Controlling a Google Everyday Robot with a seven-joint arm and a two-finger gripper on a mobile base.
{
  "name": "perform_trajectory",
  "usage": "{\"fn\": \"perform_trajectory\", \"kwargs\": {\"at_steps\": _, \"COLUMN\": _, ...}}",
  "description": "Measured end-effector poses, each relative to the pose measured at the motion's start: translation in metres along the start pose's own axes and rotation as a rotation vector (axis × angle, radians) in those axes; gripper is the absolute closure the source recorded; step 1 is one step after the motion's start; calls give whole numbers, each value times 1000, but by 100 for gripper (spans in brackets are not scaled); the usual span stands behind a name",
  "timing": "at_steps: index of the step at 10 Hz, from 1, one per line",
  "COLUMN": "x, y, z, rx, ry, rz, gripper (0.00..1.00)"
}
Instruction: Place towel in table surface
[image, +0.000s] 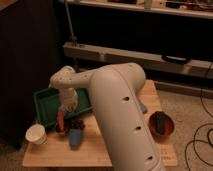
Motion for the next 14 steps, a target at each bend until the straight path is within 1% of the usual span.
{"fn": "perform_trajectory", "kwargs": {"at_steps": 1, "x": 3, "y": -2, "z": -14, "rx": 10, "ry": -13, "rz": 8, "gripper": 100}}
{"fn": "perform_trajectory", "kwargs": {"at_steps": 2, "x": 7, "y": 0, "z": -30, "rx": 12, "ry": -32, "rz": 15, "gripper": 100}}
{"fn": "perform_trajectory", "kwargs": {"at_steps": 3, "x": 12, "y": 2, "z": -47, "rx": -3, "ry": -59, "rz": 28, "gripper": 100}}
{"fn": "perform_trajectory", "kwargs": {"at_steps": 4, "x": 19, "y": -8, "z": -68, "rx": -3, "ry": -99, "rz": 49, "gripper": 100}}
{"fn": "perform_trajectory", "kwargs": {"at_steps": 5, "x": 28, "y": -13, "z": -91, "rx": -15, "ry": -140, "rz": 69, "gripper": 100}}
{"fn": "perform_trajectory", "kwargs": {"at_steps": 6, "x": 36, "y": -15, "z": -104, "rx": -25, "ry": -163, "rz": 77, "gripper": 100}}
{"fn": "perform_trajectory", "kwargs": {"at_steps": 7, "x": 54, "y": -22, "z": -119, "rx": -33, "ry": -182, "rz": 95, "gripper": 100}}
{"fn": "perform_trajectory", "kwargs": {"at_steps": 8, "x": 72, "y": -30, "z": -125, "rx": -41, "ry": -183, "rz": 115, "gripper": 100}}
{"fn": "perform_trajectory", "kwargs": {"at_steps": 10, "x": 102, "y": -38, "z": -125, "rx": -59, "ry": -175, "rz": 133, "gripper": 100}}
{"fn": "perform_trajectory", "kwargs": {"at_steps": 11, "x": 126, "y": -52, "z": -116, "rx": -61, "ry": -165, "rz": 159, "gripper": 100}}
{"fn": "perform_trajectory", "kwargs": {"at_steps": 12, "x": 143, "y": -61, "z": -108, "rx": -64, "ry": -157, "rz": 181, "gripper": 100}}
{"fn": "perform_trajectory", "kwargs": {"at_steps": 13, "x": 155, "y": -69, "z": -96, "rx": -71, "ry": -147, "rz": 202, "gripper": 100}}
{"fn": "perform_trajectory", "kwargs": {"at_steps": 14, "x": 165, "y": -78, "z": -78, "rx": -82, "ry": -132, "rz": 227, "gripper": 100}}
